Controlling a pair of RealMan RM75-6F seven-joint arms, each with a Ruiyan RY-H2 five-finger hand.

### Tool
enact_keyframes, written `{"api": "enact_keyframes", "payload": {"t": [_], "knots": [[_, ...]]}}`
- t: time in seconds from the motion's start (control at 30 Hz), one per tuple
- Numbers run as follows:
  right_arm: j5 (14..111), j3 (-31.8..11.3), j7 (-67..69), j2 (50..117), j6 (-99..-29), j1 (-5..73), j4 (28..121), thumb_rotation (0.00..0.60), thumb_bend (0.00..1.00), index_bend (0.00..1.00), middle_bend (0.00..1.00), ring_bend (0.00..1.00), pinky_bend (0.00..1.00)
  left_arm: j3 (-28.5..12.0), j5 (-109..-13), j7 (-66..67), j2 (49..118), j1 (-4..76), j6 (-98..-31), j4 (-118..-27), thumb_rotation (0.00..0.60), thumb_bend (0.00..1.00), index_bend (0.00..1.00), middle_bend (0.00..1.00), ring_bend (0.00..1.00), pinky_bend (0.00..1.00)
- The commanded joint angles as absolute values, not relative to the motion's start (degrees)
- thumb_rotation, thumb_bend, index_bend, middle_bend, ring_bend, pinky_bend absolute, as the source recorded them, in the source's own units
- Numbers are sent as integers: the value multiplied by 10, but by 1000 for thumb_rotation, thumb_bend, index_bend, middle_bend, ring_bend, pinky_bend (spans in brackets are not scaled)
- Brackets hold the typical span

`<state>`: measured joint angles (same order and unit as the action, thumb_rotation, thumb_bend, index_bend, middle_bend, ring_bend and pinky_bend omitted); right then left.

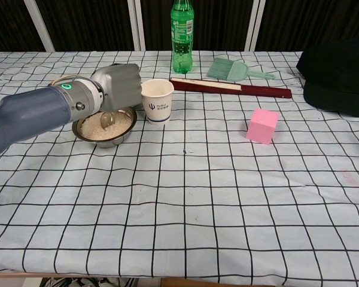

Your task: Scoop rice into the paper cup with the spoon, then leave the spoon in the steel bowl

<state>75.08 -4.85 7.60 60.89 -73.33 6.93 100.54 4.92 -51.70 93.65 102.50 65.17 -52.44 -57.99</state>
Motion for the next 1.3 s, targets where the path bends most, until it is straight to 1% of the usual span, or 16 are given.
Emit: {"api": "enact_keyframes", "payload": {"t": [0.03,0.4,0.6,0.73,1.0,1.2,1.3], "knots": [[751,-48,77,609,-734,69,1005,600,219,0,0,0,198,48,-520,935,1023,652,-524,-581,600,528,805,1000,1000,1000],[751,-49,79,609,-733,69,1006,600,219,0,0,0,199,53,-544,952,996,662,-518,-600,600,528,806,1000,1000,1000],[749,-49,82,608,-732,69,1008,600,219,0,0,0,199,64,-555,946,1005,656,-506,-596,600,528,806,1000,1000,1000],[749,-50,82,608,-733,69,1008,600,218,0,0,0,198,64,-564,935,1016,653,-503,-587,600,528,806,1000,1000,1000],[749,-50,85,609,-735,68,1007,600,218,0,0,0,198,45,-555,913,1029,641,-510,-591,600,528,806,1000,1000,1000],[750,-50,86,609,-735,68,1007,600,219,0,0,0,199,16,-515,902,1024,626,-531,-615,600,528,806,1000,1000,1000],[750,-51,86,609,-736,68,1007,600,218,0,0,0,199,8,-498,898,1018,618,-542,-630,600,528,806,1000,1000,1000]]}}
